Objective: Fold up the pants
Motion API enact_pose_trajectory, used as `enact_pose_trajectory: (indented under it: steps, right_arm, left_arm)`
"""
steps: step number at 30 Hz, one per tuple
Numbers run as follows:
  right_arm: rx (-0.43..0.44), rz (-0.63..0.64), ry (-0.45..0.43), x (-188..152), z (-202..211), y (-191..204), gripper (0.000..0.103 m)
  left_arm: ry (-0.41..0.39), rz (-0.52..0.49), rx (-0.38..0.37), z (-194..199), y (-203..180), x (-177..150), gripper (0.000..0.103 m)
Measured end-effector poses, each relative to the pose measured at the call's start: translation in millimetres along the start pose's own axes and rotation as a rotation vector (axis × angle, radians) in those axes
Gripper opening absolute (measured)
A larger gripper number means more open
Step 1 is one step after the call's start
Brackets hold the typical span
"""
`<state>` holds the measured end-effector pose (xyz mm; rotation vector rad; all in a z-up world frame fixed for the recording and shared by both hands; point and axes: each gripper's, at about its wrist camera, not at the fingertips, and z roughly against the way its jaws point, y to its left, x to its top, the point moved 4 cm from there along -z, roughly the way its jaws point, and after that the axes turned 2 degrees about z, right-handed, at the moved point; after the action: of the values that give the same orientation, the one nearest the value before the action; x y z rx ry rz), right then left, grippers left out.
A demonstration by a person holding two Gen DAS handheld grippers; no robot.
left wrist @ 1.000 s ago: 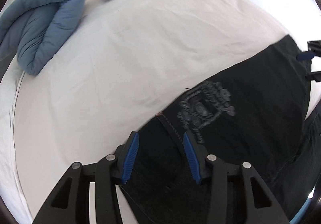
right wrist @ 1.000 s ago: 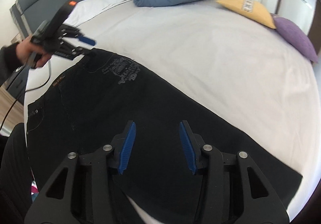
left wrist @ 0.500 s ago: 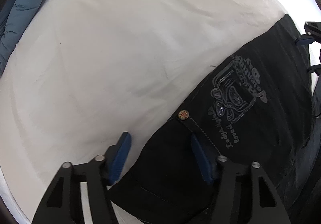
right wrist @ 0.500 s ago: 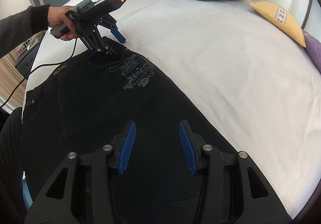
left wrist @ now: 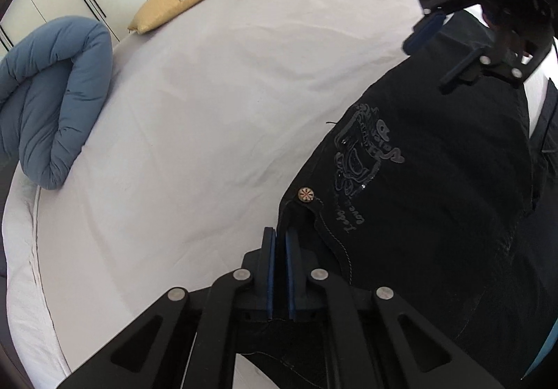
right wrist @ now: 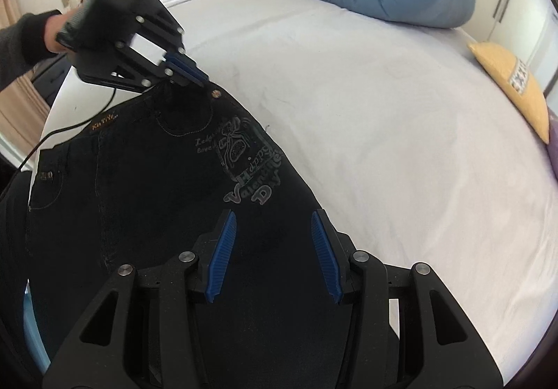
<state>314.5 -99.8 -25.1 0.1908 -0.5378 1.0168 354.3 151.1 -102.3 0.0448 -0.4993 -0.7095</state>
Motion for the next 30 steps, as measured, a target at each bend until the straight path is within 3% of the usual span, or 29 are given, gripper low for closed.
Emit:
enact_pose_trajectory:
  steps: [10, 11, 14, 15, 20, 23, 26, 27, 30]
  right_arm:
    - [0.043, 0.064, 0.096, 21, -25, 6, 0.044]
    - [0.047, 0.076, 0.111, 21, -28, 9, 0.040]
    - [0.021, 0.109, 0.136, 20, -33, 17, 0.014]
    - [0.013, 0.115, 0.133, 20, -32, 19, 0.009]
    - [-0.056, 0.184, 0.082, 21, -12, 41, 0.004]
    - [-0.156, 0.350, 0.086, 15, 0, 76, 0.004]
    - [-0.325, 0.666, 0.136, -4, 1, 126, 0.004]
    - [-0.406, 0.839, 0.168, -19, -3, 150, 0.004]
    - [-0.495, 1.140, 0.217, -55, -13, 196, 0.004]
  left_arm:
    - [-0.100, -0.046, 0.042, 33, -8, -4, 0.005]
    - [-0.103, -0.045, 0.041, 34, -9, -4, 0.005]
    - [-0.110, -0.032, 0.036, 36, -8, -7, 0.005]
    - [-0.111, -0.029, 0.034, 37, -8, -9, 0.005]
    - [-0.110, -0.031, 0.028, 39, -9, -16, 0.005]
    - [-0.117, -0.050, 0.026, 48, -16, -22, 0.005]
    - [-0.107, -0.088, 0.033, 56, -28, -30, 0.005]
    - [-0.103, -0.101, 0.032, 58, -34, -33, 0.005]
    - [-0.084, -0.167, 0.039, 65, -59, -47, 0.005]
